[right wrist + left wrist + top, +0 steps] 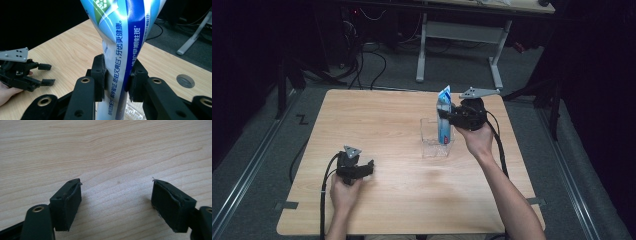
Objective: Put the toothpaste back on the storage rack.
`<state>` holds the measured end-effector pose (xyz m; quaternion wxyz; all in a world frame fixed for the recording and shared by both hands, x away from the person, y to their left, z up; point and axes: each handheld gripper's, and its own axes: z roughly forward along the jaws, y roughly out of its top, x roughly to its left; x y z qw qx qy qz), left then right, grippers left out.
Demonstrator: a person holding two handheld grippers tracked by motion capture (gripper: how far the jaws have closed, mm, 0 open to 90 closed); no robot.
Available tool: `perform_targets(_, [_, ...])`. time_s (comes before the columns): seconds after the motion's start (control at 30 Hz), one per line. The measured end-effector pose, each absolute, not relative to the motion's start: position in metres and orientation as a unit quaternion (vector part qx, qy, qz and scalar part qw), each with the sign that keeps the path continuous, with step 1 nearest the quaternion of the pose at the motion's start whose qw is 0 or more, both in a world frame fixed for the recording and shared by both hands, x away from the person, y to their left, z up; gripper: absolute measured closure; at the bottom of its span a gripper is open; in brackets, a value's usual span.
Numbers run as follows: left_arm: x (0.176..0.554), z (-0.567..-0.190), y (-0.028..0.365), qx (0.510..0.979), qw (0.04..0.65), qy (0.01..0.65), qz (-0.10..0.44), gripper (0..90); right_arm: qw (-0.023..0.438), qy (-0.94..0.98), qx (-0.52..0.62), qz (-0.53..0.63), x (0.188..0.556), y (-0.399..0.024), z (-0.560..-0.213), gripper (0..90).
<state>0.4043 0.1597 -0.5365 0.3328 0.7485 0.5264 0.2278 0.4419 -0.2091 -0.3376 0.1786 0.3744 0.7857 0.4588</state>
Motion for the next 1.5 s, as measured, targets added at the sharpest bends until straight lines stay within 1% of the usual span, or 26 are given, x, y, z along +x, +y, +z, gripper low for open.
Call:
perform_targets(0.37, [0.404,-0.537,0.160,0.749,0.333,0.526,0.228,24.5,0.196,0.779,0.386,0.454,0.451,-0.207,-0.340,70.7])
perform_targets(0.83, [0.404,-0.536,0.160,0.749,0.333,0.526,0.228,24.5,0.222,0.771,0.407,0.437,0.463,-0.211,-0.356,70.6])
perform_targets(1.5, [0.404,-0.537,0.160,0.749,0.333,0.526,0.228,24.4,0.208,0.777,0.418,0.422,0.472,-0.211,-0.372,70.4])
